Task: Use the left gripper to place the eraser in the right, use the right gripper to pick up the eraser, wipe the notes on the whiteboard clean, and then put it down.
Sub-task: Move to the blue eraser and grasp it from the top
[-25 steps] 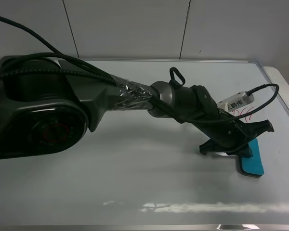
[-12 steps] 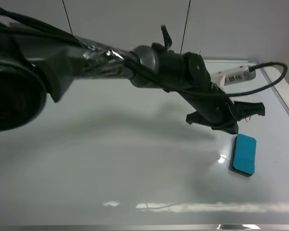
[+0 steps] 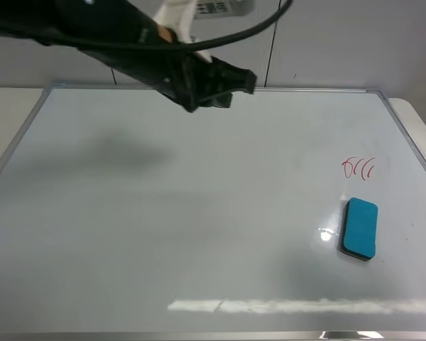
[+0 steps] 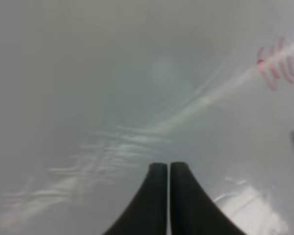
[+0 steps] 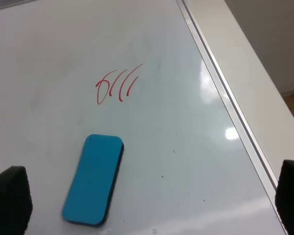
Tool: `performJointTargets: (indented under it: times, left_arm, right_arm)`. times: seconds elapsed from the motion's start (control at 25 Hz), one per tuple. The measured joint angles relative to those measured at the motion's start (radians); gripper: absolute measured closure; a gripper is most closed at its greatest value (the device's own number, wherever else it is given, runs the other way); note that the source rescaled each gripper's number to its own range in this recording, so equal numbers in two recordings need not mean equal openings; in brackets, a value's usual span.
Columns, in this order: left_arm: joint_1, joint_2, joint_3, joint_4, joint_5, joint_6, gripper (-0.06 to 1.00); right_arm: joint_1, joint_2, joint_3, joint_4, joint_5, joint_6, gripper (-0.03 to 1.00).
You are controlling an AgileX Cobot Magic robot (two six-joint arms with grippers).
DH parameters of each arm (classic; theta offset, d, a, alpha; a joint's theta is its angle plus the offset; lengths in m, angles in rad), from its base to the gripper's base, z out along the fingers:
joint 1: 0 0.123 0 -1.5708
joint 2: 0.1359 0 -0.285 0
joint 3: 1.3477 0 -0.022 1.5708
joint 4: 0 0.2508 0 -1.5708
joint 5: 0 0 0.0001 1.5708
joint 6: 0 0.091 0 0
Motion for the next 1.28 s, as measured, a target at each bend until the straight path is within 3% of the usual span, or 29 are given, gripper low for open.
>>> performJointTargets:
  times: [0.24,0.36,0.48,0.6,0.68,0.84,1.0,1.12,1.28]
  left_arm:
    - [0.217,-0.355,0.265,0.188,0.06,0.028,0.94]
    - [0.326,-0.523,0.332,0.243,0.135,0.028,0.87]
    - [0.412,-0.697,0.352,0.272,0.213,0.028,0.61]
    - [0.486,-0.847,0.353,0.279,0.314,0.028,0.13]
    - [0.53,-0.935,0.353,0.286,0.405,0.028,0.01]
    - [0.59,-1.117,0.354,0.293,0.615,0.028,-0.05]
    - [0.598,-1.282,0.355,0.293,0.798,0.028,-0.05]
    - [0.599,-1.385,0.375,0.291,0.898,0.028,-0.05]
    - [0.599,-1.513,0.433,0.28,0.931,-0.016,-0.05]
  right_arm:
    - [0.0,0.0,0.0,0.0,0.0,0.0,-0.03]
    - [0.0,0.0,0.0,0.0,0.0,0.0,-0.03]
    - [0.0,0.0,0.0,0.0,0.0,0.0,-0.03]
    - [0.0,0.0,0.0,0.0,0.0,0.0,-0.03]
    - [0.0,0.0,0.0,0.0,0.0,0.0,-0.03]
    - [0.0,0.0,0.0,0.0,0.0,0.0,-0.03]
    - [0.0,0.0,0.0,0.0,0.0,0.0,-0.03]
    - [0.0,0.0,0.0,0.0,0.0,0.0,-0.03]
    - [0.0,0.0,0.0,0.0,0.0,0.0,-0.03]
